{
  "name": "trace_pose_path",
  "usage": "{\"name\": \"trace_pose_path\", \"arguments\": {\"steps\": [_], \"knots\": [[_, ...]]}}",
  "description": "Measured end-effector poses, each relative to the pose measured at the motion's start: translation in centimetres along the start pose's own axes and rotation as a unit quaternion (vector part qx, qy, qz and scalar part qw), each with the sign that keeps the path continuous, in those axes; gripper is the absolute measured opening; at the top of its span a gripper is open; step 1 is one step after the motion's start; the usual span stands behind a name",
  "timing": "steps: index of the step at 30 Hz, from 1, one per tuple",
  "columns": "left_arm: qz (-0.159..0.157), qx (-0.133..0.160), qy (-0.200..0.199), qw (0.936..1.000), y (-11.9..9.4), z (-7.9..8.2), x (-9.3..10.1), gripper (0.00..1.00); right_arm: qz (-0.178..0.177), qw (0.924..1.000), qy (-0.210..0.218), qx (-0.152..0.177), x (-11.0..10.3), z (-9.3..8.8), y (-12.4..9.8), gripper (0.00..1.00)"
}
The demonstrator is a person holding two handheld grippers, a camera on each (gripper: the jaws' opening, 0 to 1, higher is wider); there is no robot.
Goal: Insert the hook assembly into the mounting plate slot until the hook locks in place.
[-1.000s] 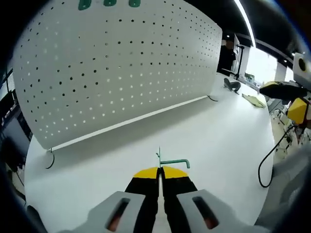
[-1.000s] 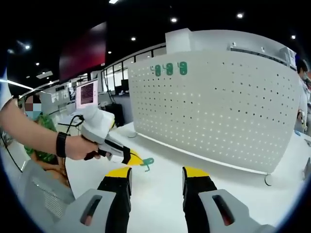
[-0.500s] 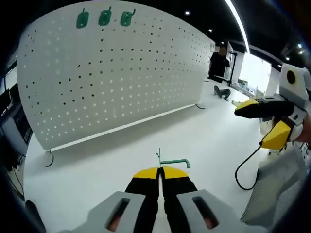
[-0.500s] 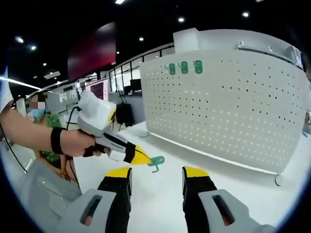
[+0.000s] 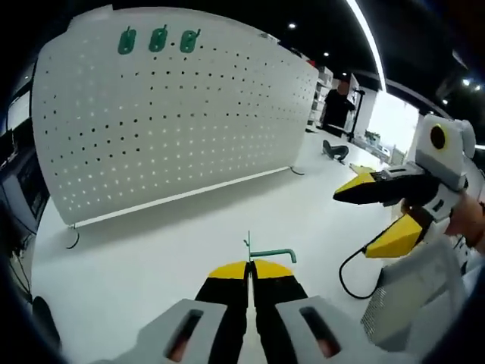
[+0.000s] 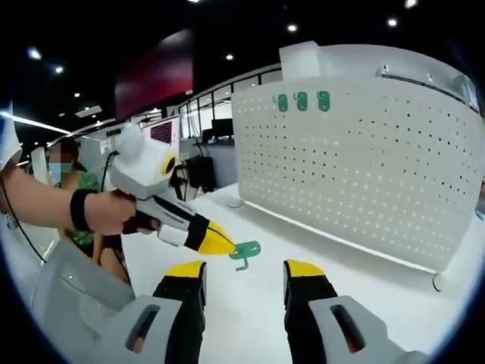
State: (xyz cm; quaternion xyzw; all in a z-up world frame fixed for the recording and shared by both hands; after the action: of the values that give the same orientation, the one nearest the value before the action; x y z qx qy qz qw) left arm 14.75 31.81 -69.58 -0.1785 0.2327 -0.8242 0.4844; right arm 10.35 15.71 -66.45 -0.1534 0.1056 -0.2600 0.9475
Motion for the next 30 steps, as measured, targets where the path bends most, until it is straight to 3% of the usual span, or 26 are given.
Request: {"name": "trace_pose_path", "arguments": {"steps": [6, 7, 8, 21, 25, 30], "knots": [[-0.017, -0.013, -0.019, 0.9996, -1.0, 0.4, 0.6, 0.02, 0.010, 0.9999, 0.001, 0.001, -0.5, -0.1, 0.1, 0.36], [-0.030, -0.031, -0.039, 0.9983, -1.3, 0.4, 0.9, 0.01, 0.011, 0.9999, -0.001, -0.002, -0.6, -0.1, 0.2, 0.35], [-0.032, -0.025, -0.043, 0.9982, -1.4, 0.6, 0.9, 0.01, 0.014, 0.9999, -0.004, -0.006, -0.8, -0.2, 0.2, 0.35], [-0.064, -0.068, -0.004, 0.9956, -2.6, 1.0, 1.9, 0.01, 0.035, 0.9979, -0.041, -0.034, -1.8, -0.4, 0.5, 0.26], [-0.072, -0.078, 0.002, 0.9943, -2.9, 1.0, 2.1, 0.01, 0.052, 0.9944, -0.066, -0.063, -2.2, -0.9, 0.6, 0.25], [-0.085, -0.095, 0.006, 0.9918, -3.2, 1.0, 2.2, 0.01, 0.062, 0.9903, -0.102, -0.071, -2.8, -0.7, 0.7, 0.23]]}}
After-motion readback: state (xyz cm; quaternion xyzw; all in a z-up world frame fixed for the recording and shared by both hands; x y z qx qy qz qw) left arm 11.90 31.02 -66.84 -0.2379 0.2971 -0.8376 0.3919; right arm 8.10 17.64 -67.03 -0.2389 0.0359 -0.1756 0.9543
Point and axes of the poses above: the point that each gripper's makers call its tool centre point, and the gripper's own axes: y roughly forward along the fingers, x roughly to its right, z roughly out of its top, the point moved 8 cm from there along -y, roughly backward along the fingers, and after that the axes turned 13 degrees about z, right-handed, at the moved point
